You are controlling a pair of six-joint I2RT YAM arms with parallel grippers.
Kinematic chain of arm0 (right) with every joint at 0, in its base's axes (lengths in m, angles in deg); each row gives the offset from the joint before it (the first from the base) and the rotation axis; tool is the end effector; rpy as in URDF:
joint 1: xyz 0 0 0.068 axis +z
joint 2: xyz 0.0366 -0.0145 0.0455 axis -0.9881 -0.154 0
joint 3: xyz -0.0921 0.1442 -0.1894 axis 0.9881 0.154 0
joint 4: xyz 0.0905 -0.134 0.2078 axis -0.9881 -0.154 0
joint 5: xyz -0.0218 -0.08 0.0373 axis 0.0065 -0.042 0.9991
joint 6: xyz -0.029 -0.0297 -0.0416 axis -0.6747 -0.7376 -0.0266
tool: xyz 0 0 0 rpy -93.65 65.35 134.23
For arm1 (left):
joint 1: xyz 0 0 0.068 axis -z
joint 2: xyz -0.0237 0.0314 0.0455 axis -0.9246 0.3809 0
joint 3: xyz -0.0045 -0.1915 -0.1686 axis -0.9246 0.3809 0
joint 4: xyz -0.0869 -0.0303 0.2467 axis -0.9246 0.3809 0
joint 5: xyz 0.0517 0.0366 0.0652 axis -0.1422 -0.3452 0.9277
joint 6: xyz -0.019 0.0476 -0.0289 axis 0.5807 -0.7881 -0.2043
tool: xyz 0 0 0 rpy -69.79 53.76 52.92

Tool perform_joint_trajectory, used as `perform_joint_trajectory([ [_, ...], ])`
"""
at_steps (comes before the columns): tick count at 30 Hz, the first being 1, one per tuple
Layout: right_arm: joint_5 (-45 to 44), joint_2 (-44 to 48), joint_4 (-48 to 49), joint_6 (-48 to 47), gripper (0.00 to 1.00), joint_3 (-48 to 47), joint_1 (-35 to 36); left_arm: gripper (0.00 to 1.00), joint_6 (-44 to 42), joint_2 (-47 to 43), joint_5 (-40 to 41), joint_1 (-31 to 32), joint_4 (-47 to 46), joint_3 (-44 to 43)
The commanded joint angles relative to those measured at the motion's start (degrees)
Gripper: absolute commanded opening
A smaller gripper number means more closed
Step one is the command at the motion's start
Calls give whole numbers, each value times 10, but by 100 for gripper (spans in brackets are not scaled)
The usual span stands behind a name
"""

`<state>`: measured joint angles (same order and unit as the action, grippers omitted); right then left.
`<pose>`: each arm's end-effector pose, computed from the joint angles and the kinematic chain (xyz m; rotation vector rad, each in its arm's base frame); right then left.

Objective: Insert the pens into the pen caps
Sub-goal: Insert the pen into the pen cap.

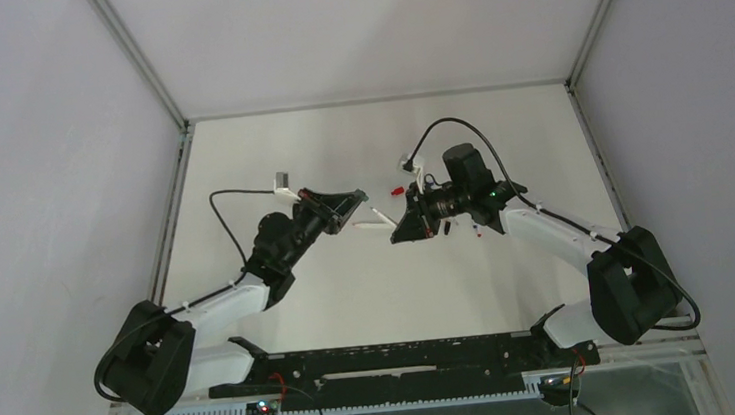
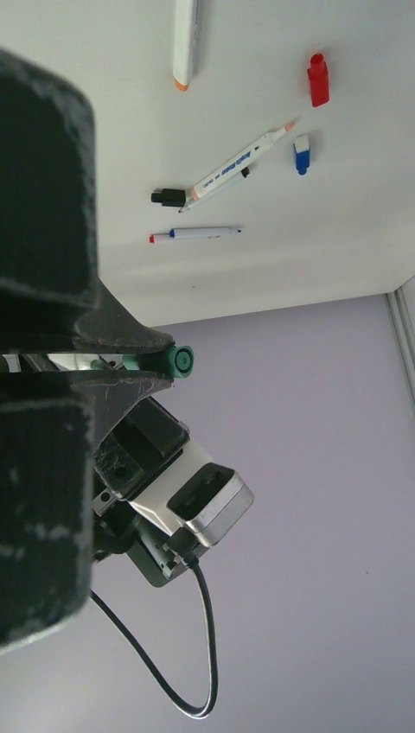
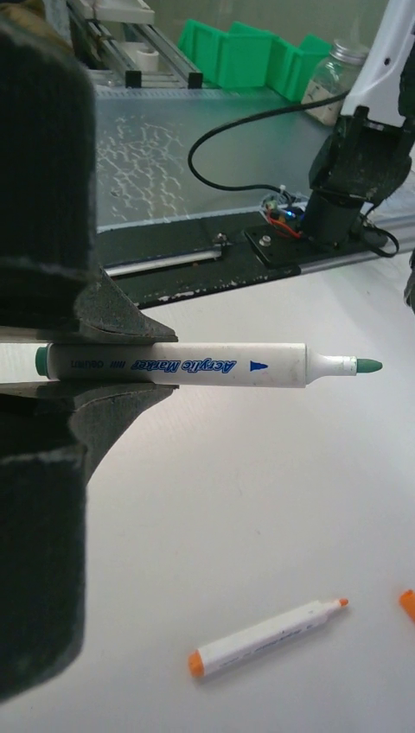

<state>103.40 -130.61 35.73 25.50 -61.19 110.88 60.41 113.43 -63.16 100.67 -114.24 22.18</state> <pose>0.2482 0.1805 0.2327 -1.0186 1.9630 1.3130 0.2229 -0.1507 0.2121 -0.5686 1.7061 -1.5367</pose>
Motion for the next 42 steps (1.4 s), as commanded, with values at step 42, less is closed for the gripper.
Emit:
perform_joint_trajectory([
  [42,32,-2,57,93,0,4,-25,0,-42,44,-83,29,-57,-40],
])
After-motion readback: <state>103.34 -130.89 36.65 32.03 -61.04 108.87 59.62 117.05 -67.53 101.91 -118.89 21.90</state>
